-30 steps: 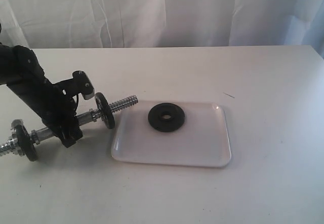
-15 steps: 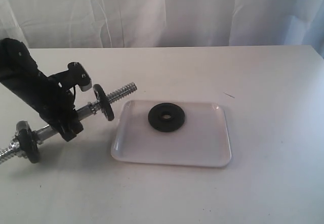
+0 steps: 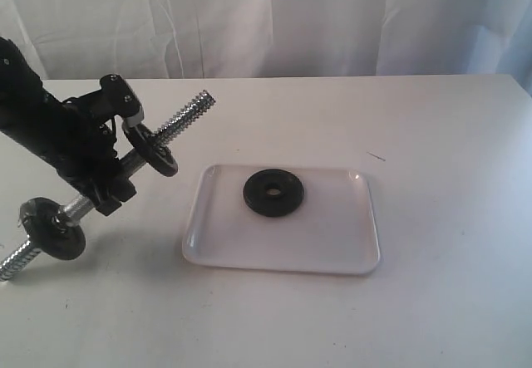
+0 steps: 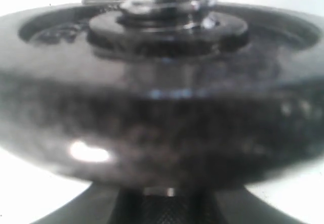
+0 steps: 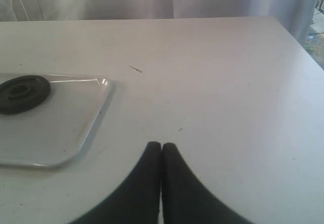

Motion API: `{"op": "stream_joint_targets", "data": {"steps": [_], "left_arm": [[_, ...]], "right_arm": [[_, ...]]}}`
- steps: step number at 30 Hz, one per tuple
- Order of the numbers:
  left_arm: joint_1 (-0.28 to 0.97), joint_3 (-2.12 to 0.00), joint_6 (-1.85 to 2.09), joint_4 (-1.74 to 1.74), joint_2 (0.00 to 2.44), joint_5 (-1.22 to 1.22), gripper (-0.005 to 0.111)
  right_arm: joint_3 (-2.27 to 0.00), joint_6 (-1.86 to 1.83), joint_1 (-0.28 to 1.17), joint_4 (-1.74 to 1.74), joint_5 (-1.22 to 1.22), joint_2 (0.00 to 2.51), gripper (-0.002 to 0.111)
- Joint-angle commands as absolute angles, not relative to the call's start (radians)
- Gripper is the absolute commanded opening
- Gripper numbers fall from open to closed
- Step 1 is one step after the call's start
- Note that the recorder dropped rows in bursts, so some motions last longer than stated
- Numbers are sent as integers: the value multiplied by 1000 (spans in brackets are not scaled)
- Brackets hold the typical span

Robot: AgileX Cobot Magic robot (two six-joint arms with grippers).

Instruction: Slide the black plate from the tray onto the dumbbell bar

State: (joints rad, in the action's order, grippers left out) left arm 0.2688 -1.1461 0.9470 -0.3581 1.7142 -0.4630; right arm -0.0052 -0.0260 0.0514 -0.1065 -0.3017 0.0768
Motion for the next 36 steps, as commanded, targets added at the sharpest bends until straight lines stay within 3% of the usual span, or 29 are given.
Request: {"op": "stream_joint_targets", "data": {"steps": [1,14,24,36], "left_arm": [[272,-1134,939,-475,1627,-431,0],[272,-977,941,-539,1512,-442,0],[272,-943,941,-541,1418,-438,0],[272,-939,941,-541,1419,-435,0]], "right_arm": [[0,-23,49,-103,-291,72,0],[0,-23,49,-103,-272,72,0],[0,372,49,-408,100,72,0],[-73,502,63,-429,8,74,0]]}}
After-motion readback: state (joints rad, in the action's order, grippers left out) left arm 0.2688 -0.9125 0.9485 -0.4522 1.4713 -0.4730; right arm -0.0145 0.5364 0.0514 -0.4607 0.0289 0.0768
